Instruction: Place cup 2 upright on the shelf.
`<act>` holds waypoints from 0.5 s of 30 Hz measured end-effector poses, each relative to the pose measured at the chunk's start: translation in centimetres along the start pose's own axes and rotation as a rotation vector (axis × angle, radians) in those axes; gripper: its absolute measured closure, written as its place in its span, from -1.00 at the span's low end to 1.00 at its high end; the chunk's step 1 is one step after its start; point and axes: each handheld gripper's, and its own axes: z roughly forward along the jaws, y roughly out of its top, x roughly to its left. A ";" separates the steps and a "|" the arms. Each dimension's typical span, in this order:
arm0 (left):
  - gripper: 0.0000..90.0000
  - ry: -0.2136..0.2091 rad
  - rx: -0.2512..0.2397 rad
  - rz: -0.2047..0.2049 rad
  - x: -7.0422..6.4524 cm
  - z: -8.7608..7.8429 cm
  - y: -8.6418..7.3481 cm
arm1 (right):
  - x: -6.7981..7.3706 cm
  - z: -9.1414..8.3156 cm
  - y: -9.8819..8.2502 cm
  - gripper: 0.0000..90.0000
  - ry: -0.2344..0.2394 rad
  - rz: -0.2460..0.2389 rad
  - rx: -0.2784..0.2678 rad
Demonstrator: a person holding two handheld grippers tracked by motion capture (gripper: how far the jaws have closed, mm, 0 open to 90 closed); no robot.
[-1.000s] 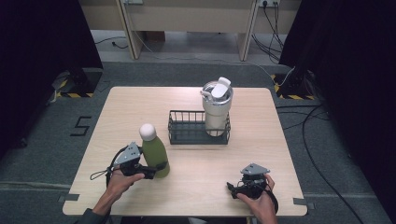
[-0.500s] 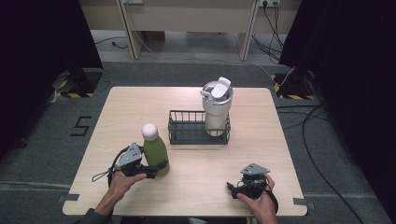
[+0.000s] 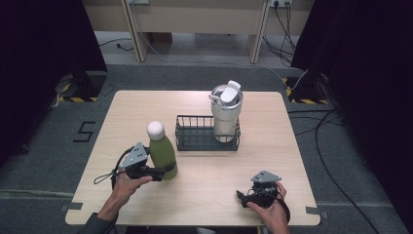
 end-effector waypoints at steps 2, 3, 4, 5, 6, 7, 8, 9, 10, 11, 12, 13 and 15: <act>-0.55 -0.001 0.001 0.003 0.0 0.1 0.3 | 0.0 0.0 0.0 -0.96 0.000 0.000 0.000; -0.55 -0.002 0.000 0.000 0.0 0.2 0.4 | 0.0 0.0 0.0 -0.96 0.000 0.000 0.000; -0.55 -0.004 0.000 -0.003 0.0 0.3 0.5 | 0.0 0.0 0.0 -0.96 0.000 0.000 0.001; -0.55 -0.010 -0.001 -0.009 0.1 0.4 0.7 | 0.0 0.0 0.0 -0.96 0.000 0.000 0.000; -0.55 -0.010 -0.001 -0.009 0.1 0.4 0.7 | 0.0 0.0 0.0 -0.96 0.001 -0.002 0.001; -0.55 -0.012 -0.001 -0.010 0.1 0.5 0.8 | 0.0 0.0 0.0 -0.96 0.001 -0.003 0.001; -0.55 -0.020 -0.003 -0.009 0.0 0.5 1.1 | 0.0 0.0 0.0 -0.96 0.001 -0.003 -0.001; -0.55 -0.020 -0.003 -0.009 0.0 0.5 1.1 | 0.0 0.0 0.0 -0.96 0.002 -0.003 -0.001; -0.55 -0.024 -0.004 0.000 0.0 0.6 1.4 | 0.0 0.0 0.0 -0.96 0.002 -0.004 -0.001; -0.55 -0.024 -0.004 0.000 0.0 0.6 1.4 | 0.0 0.0 0.0 -0.96 0.002 -0.004 -0.001; -0.55 -0.028 -0.002 0.011 -0.1 0.6 1.8 | 0.0 0.0 0.0 -0.96 0.002 -0.003 -0.001; -0.55 -0.028 -0.002 0.011 -0.1 0.6 1.8 | 0.0 0.0 0.0 -0.96 0.002 -0.003 -0.001; -0.55 -0.028 -0.009 0.020 -0.2 0.6 2.5 | 0.0 0.0 0.0 -0.96 0.002 -0.003 0.000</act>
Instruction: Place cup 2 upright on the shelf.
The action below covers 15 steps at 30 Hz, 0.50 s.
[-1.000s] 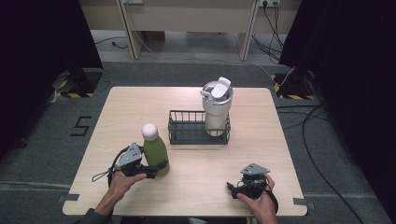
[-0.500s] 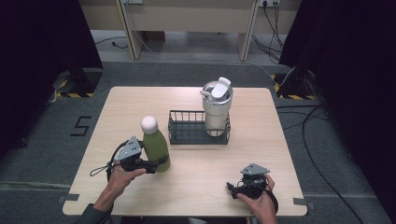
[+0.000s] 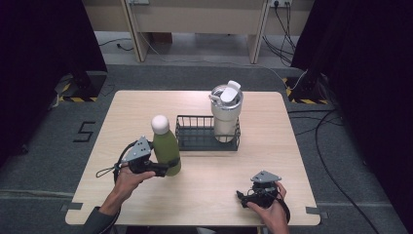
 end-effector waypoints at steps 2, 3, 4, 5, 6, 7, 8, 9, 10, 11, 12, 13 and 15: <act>-0.55 0.003 -0.003 0.000 -0.1 0.0 0.2 | 0.0 0.0 0.0 -0.96 0.000 0.000 0.000; -0.55 0.000 -0.004 0.002 -0.1 -0.1 0.7 | 0.0 0.0 0.0 -0.96 0.000 0.000 0.000; -0.55 0.000 -0.004 0.002 -0.1 -0.1 0.7 | 0.0 0.0 0.0 -0.96 0.000 0.000 0.000; -0.55 0.000 -0.005 0.009 -0.2 0.0 1.2 | 0.0 0.0 0.0 -0.97 0.000 0.000 0.000; -0.55 0.000 -0.005 0.009 -0.2 0.0 1.2 | 0.0 0.0 0.0 -0.97 0.000 0.000 0.000; -0.55 0.000 -0.008 0.010 -0.2 0.0 1.5 | 0.0 0.0 0.0 -0.96 0.000 0.000 0.000; -0.55 0.001 -0.008 0.013 -0.1 0.1 1.7 | 0.0 0.0 0.0 -0.97 0.000 0.000 0.000; -0.55 0.000 -0.008 0.011 -0.1 0.2 2.0 | 0.0 0.0 0.0 -0.97 0.000 0.000 0.000; -0.55 0.001 -0.006 0.014 0.1 0.4 2.5 | 0.0 0.0 0.0 -0.97 0.000 0.000 0.000; -0.55 0.002 -0.006 0.018 0.1 0.5 2.8 | 0.0 0.0 0.0 -0.97 0.000 0.000 0.000; -0.55 0.002 -0.006 0.018 0.1 0.5 2.8 | 0.0 0.0 0.0 -0.97 0.000 0.000 0.000; -0.55 0.008 -0.006 0.030 0.3 0.8 3.3 | 0.0 0.0 0.0 -0.97 0.000 0.000 0.000; -0.55 0.006 -0.003 0.030 0.6 1.0 3.9 | 0.0 0.0 0.0 -0.97 0.000 0.000 0.000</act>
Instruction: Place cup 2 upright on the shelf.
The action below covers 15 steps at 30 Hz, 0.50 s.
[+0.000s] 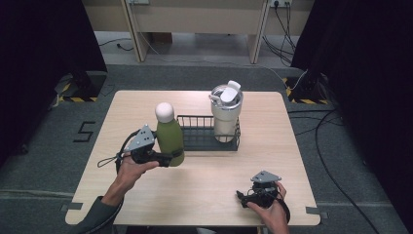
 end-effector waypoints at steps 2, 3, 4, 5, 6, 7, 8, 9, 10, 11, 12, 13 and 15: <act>-0.55 0.001 -0.001 -0.001 0.3 0.3 0.5 | 0.0 0.0 0.0 -0.97 0.000 0.000 0.000; -0.55 0.001 -0.001 -0.001 0.3 0.3 0.5 | 0.0 0.0 0.0 -0.97 0.000 0.000 0.000; -0.55 0.001 0.000 0.008 0.5 0.6 1.1 | 0.0 0.0 0.0 -0.97 0.000 0.000 0.000; -0.55 0.003 -0.001 0.010 0.6 0.7 1.4 | 0.0 0.0 0.0 -0.97 0.001 0.000 0.000; -0.55 0.002 -0.001 0.011 0.7 0.8 1.8 | 0.0 0.0 0.0 -0.97 0.001 0.001 0.001; -0.55 -0.001 -0.002 0.007 0.8 0.9 2.1 | 0.0 0.0 0.0 -0.97 0.001 0.001 0.001; -0.55 -0.006 -0.004 0.003 1.0 1.1 2.3 | 0.0 0.0 0.0 -0.97 0.001 -0.002 0.002; -0.55 -0.006 -0.004 0.003 1.0 1.1 2.3 | 0.0 0.0 0.0 -0.97 0.001 -0.002 0.002; -0.55 -0.006 -0.004 0.001 1.1 1.2 2.6 | 0.0 0.0 0.0 -0.97 0.001 0.000 0.003; -0.55 -0.005 -0.004 0.001 1.2 1.4 2.8 | 0.0 0.0 0.0 -0.97 0.001 -0.002 0.002; -0.55 -0.003 -0.004 0.007 1.4 1.8 3.2 | 0.0 0.0 0.0 -0.97 0.002 -0.003 0.003; -0.55 -0.003 -0.004 0.007 1.4 1.8 3.2 | 0.0 0.0 0.0 -0.97 0.002 -0.003 0.003; -0.55 -0.003 -0.010 0.001 1.6 2.1 3.5 | 0.0 0.0 0.0 -0.97 0.002 -0.003 0.003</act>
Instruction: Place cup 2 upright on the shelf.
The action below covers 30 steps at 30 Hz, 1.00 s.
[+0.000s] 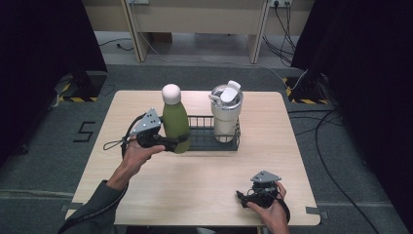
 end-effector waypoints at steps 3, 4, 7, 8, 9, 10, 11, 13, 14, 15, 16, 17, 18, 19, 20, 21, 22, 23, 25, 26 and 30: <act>-0.55 0.011 -0.006 0.000 0.5 0.7 0.9 | 0.0 0.0 0.0 -0.97 0.000 0.000 0.000; -0.55 0.011 -0.006 0.000 0.5 0.7 0.9 | 0.0 0.0 0.0 -0.97 0.000 0.000 0.000; -0.55 0.021 -0.013 0.000 1.0 1.6 1.9 | 0.0 0.0 0.0 -0.97 0.001 0.003 0.000; -0.55 0.026 -0.014 -0.001 1.1 1.9 2.0 | 0.0 0.0 0.0 -0.97 0.001 0.003 0.000; -0.55 0.029 -0.015 -0.004 1.3 2.2 2.1 | 0.0 0.0 0.0 -0.97 0.001 0.003 0.000; -0.55 0.029 -0.015 -0.004 1.3 2.2 2.1 | 0.0 0.0 0.0 -0.97 0.001 0.003 0.000; -0.55 0.036 -0.015 -0.009 1.6 2.8 2.2 | 0.0 0.0 0.0 -0.97 0.001 0.003 0.000; -0.55 0.043 -0.012 -0.021 2.0 3.3 2.2 | 0.0 0.0 0.0 -0.97 0.002 0.002 0.002; -0.55 0.043 -0.012 -0.021 2.0 3.3 2.2 | 0.0 0.0 0.0 -0.97 0.002 0.002 0.002; -0.55 0.049 -0.010 -0.031 2.4 3.7 2.2 | 0.0 0.0 0.0 -0.97 0.002 -0.002 0.002; -0.55 0.049 -0.010 -0.031 2.4 3.7 2.2 | 0.0 0.0 0.0 -0.97 0.002 -0.002 0.002; -0.55 0.058 -0.010 -0.028 2.7 4.1 2.4 | 0.0 0.0 0.0 -0.97 0.002 -0.003 0.001; -0.55 0.058 -0.010 -0.028 2.7 4.1 2.4 | 0.0 0.0 0.0 -0.97 0.002 -0.003 0.001; -0.55 0.062 -0.012 -0.024 2.9 4.3 2.4 | 0.0 0.0 0.0 -0.97 0.002 -0.003 0.001; -0.55 0.063 -0.012 -0.026 3.0 4.4 2.4 | 0.0 0.0 0.0 -0.97 0.002 -0.003 0.001; -0.55 0.068 -0.016 -0.036 3.3 4.7 2.4 | 0.0 0.0 0.0 -0.97 0.002 -0.004 0.001; -0.55 0.068 -0.016 -0.036 3.3 4.7 2.4 | 0.0 0.0 0.0 -0.97 0.002 -0.004 0.001; -0.55 0.071 -0.015 -0.037 3.4 4.9 2.4 | 0.0 0.0 0.0 -0.97 0.002 -0.003 0.001; -0.55 0.080 -0.013 -0.045 3.8 5.5 2.2 | 0.0 0.0 0.0 -0.97 0.002 -0.003 0.001; -0.55 0.080 -0.013 -0.045 3.8 5.5 2.2 | 0.0 0.0 0.0 -0.97 0.002 -0.003 0.001; -0.55 0.086 -0.013 -0.045 4.1 6.2 2.0 | 0.0 0.0 0.0 -0.97 0.003 -0.005 0.001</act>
